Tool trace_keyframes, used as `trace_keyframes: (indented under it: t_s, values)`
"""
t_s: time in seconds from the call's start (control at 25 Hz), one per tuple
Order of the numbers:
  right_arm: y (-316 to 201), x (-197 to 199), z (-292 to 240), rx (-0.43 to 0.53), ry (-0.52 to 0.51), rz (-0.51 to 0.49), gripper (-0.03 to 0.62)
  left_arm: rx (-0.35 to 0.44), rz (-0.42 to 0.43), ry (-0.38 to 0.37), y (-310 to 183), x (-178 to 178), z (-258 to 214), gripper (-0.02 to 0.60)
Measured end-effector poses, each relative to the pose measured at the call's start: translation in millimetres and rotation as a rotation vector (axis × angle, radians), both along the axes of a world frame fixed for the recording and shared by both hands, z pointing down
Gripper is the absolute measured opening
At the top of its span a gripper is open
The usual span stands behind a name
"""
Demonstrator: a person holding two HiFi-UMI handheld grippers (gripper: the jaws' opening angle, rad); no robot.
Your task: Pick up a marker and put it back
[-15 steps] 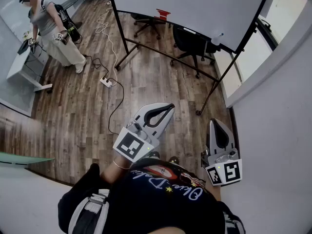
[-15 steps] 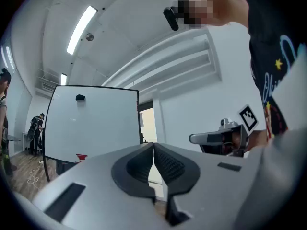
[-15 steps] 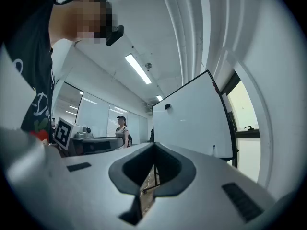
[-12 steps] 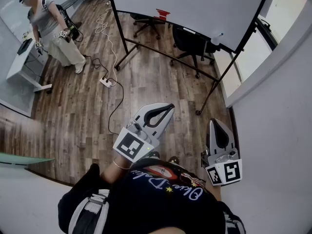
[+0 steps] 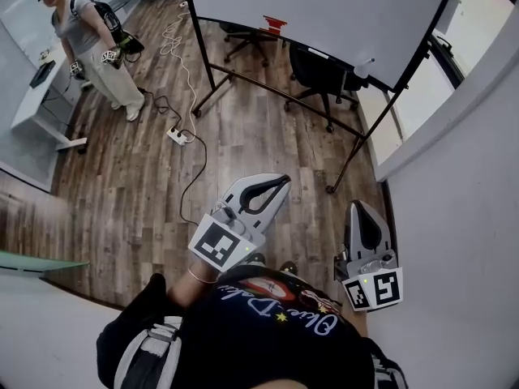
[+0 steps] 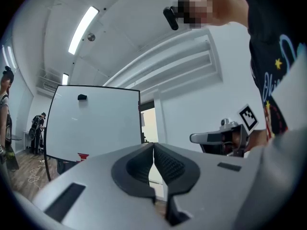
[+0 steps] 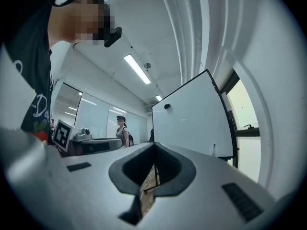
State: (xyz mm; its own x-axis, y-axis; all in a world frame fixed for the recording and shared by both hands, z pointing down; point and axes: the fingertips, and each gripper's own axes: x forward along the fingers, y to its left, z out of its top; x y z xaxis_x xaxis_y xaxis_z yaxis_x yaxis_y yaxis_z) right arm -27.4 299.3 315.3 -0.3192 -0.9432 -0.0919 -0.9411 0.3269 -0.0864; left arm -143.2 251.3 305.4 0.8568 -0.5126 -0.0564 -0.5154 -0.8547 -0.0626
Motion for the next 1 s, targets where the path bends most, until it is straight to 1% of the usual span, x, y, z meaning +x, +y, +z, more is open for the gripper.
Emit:
trace_keyframes:
  t_s: [0.28, 0.56, 1.0]
  values:
    - [-4.8, -6.3, -2.1, 0.013, -0.013, -0.014, 0.0, 0.004, -0.011, 0.0, -5.1, -7.5, 2.2, 0.003]
    - [-9.6, -10.2, 1.7, 0.006, -0.012, 0.014, 0.0, -0.002, -0.022, 0.005, -11.0, -18.8, 5.1, 0.003]
    - [-19.6, -25.8, 2.5, 0.001, -0.008, 0.001, 0.0, -0.002, -0.045, -0.005, -16.4, -35.6, 8.9, 0.003]
